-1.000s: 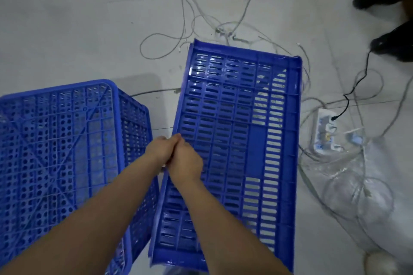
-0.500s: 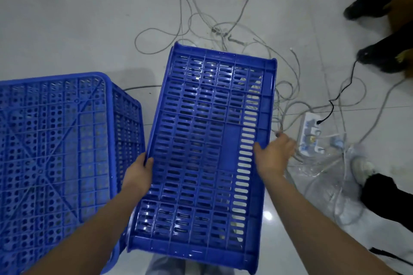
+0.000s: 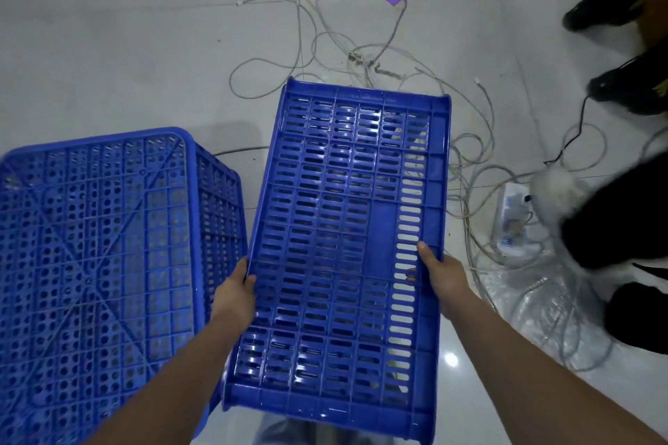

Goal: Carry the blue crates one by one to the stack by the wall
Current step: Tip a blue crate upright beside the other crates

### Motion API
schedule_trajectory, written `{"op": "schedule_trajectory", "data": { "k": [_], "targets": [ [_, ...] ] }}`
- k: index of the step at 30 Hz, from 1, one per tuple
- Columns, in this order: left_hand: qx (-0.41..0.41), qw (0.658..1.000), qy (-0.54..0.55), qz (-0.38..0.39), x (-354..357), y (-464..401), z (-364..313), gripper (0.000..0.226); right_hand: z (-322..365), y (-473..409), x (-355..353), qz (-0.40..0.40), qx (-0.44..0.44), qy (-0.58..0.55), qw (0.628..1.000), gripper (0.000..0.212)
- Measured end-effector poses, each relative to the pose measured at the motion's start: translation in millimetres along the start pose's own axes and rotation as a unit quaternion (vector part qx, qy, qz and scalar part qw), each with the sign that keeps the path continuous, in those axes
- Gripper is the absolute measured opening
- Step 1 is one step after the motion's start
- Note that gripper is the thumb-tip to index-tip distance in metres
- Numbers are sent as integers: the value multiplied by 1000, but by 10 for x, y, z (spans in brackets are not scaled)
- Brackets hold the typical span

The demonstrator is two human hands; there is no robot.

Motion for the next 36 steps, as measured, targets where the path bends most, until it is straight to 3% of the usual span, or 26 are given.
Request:
{"op": "schedule_trajectory", "data": {
  "k": [6, 9, 13, 17, 23, 26, 29, 31, 34, 36],
  "targets": [
    [9, 1000, 1, 3, 19, -21, 37, 55, -8, 44, 15, 1, -4, -28, 1000, 16],
    [-7, 1000, -17, 5, 1, -3, 59, 55, 66, 91, 7, -10, -40, -31, 999, 25],
    [-74, 996, 27, 28, 103, 11, 164, 35, 315, 163, 24, -17, -105, 14, 994, 19],
    [-81, 990, 84, 76, 264, 158, 118, 71, 595, 419, 112, -19, -166, 93, 982, 23],
    [0, 965, 221, 139, 395, 423, -545, 66, 610, 816, 533, -65, -261, 291, 918, 36],
    [65, 935, 305, 169, 426, 481, -1024, 76, 252, 770, 874, -46, -234, 304, 922, 21],
    [72, 960, 232, 141, 482, 378, -1244, 94, -31, 778, 1163, 3, -194, 322, 927, 28],
    [41, 981, 176, 72, 464, 209, -1161, 69, -115, 786, 1306, -20, -225, 361, 905, 20],
    [21, 997, 73, 2, 353, -2, -936, 36, -132, 807, 1459, -46, -260, 455, 850, 38],
    [26, 998, 55, -9, 302, -175, -742, 27, -220, 743, 1584, -26, -216, 464, 858, 39]
  ]
}}
Point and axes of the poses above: each hand's wrist, its own y-axis away from the middle knuckle, its own x-axis out of the palm, z = x × y, the point moved 6 cm from there along -y, towards the middle knuckle, and after that the axes turned 2 degrees about z, right-handed, at the moved point
